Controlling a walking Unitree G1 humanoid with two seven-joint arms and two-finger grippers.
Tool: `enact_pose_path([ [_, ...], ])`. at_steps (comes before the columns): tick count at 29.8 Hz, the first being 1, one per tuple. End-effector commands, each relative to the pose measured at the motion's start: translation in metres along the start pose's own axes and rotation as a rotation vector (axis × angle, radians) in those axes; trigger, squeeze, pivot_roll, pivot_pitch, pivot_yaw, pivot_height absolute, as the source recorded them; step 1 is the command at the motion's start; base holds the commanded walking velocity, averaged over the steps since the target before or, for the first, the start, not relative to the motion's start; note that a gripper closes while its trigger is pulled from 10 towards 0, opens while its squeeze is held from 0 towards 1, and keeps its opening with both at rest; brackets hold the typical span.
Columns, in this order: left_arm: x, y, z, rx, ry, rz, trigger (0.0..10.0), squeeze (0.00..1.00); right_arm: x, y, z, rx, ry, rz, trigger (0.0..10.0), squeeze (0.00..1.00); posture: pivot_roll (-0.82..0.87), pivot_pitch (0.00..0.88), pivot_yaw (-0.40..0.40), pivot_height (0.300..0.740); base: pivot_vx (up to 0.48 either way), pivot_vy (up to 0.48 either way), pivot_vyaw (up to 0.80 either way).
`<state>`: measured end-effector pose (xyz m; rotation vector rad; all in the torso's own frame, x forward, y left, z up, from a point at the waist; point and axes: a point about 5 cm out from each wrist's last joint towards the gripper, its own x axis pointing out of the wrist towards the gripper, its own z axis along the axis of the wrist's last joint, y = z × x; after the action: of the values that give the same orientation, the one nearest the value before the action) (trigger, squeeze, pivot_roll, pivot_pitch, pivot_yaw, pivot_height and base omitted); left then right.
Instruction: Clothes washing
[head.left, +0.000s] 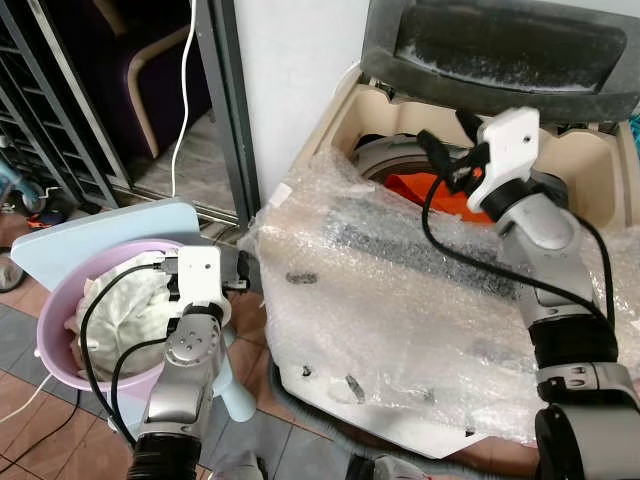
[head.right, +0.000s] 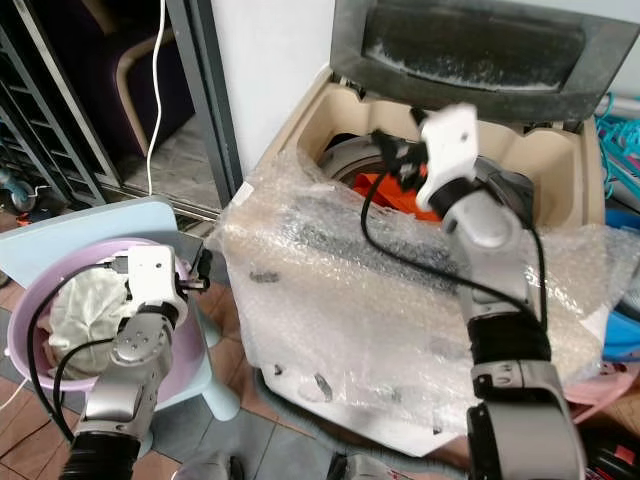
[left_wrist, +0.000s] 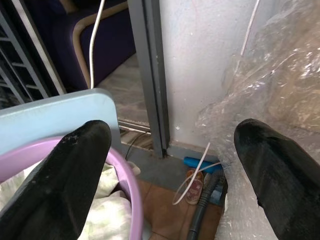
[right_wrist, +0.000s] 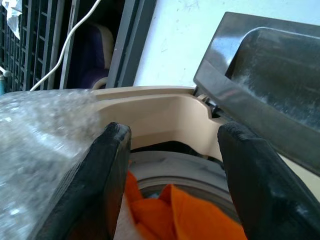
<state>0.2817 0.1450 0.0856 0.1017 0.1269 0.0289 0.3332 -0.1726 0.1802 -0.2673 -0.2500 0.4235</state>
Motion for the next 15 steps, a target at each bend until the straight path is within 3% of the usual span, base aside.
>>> enact_pose_path([
  [1,-0.003,-0.003,0.012,0.015,-0.074,-0.031,10.0,0.0,0.0,0.015,0.012,-0.021,-0.058,-0.015,10.0,1.0,-0.03,0.0,-0.015,0.74,0.0,0.0,0.0],
  [3,-0.003,-0.003,0.013,0.013,-0.079,-0.031,10.0,0.0,-0.001,0.017,0.011,-0.022,-0.055,-0.021,10.0,1.0,-0.02,0.0,-0.016,0.74,0.0,0.0,0.0],
  [4,-0.005,-0.002,0.014,0.014,-0.085,-0.013,10.0,0.0,-0.004,0.022,0.009,-0.006,-0.06,-0.041,10.0,0.94,-0.01,0.0,-0.015,0.74,0.0,0.0,0.0],
  [5,-0.006,-0.001,0.014,0.016,-0.085,-0.005,10.0,0.0,-0.007,0.027,0.007,-0.001,-0.07,-0.07,10.0,0.0,-0.01,0.0,-0.013,0.74,0.0,0.0,0.0],
  [6,-0.008,-0.001,0.011,0.018,-0.067,0.006,10.0,0.0,-0.011,0.029,0.001,0.057,-0.057,-0.183,10.0,0.0,-0.01,0.0,-0.006,0.74,0.0,0.0,0.0],
  [9,-0.009,-0.003,0.006,0.02,-0.045,-0.005,10.0,0.0,-0.014,0.027,-0.005,0.093,-0.027,-0.296,10.0,0.0,-0.01,0.0,-0.002,0.74,0.0,0.0,0.0],
  [15,-0.003,-0.008,0.009,0.02,-0.058,-0.029,10.0,0.0,-0.015,0.034,-0.005,0.05,-0.006,-0.299,10.0,0.0,-0.02,0.0,0.016,0.74,0.0,0.0,0.0],
])
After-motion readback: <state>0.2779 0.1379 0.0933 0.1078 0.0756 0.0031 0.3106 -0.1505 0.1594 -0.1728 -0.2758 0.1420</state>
